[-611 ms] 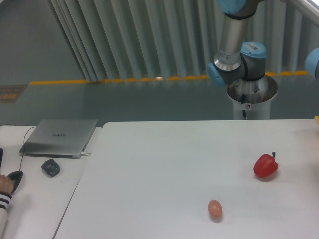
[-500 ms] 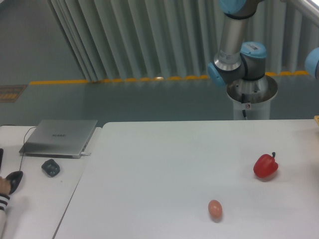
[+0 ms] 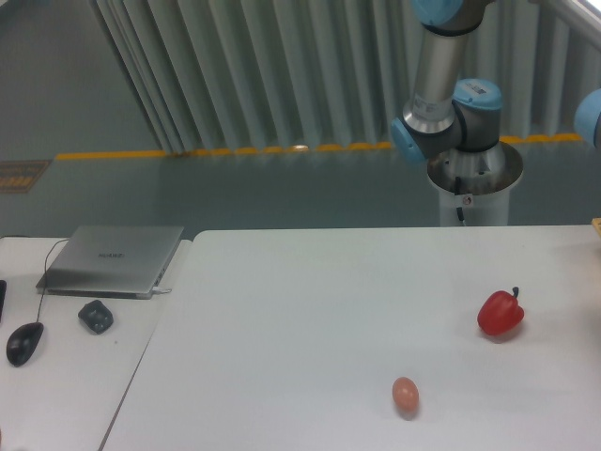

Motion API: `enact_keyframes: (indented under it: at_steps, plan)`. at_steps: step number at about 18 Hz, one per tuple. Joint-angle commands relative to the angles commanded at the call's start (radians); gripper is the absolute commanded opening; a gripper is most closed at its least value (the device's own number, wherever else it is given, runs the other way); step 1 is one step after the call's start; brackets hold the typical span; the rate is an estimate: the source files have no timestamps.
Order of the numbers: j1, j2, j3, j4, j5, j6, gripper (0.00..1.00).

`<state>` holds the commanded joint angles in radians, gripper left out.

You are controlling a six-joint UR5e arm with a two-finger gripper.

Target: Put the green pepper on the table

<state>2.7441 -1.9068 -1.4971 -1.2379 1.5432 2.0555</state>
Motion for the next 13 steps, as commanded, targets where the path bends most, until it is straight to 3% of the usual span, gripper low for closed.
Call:
enact_keyframes:
  at_steps: [8, 11, 13]
  plan:
    - [0.074, 0.035, -0.015, 0.043, 0.100, -0.046, 1.00]
    - [0.115, 0.037, -0.035, 0.044, 0.054, -0.041, 1.00]
    - [0.169, 0.043, -0.048, 0.044, -0.048, -0.049, 1.00]
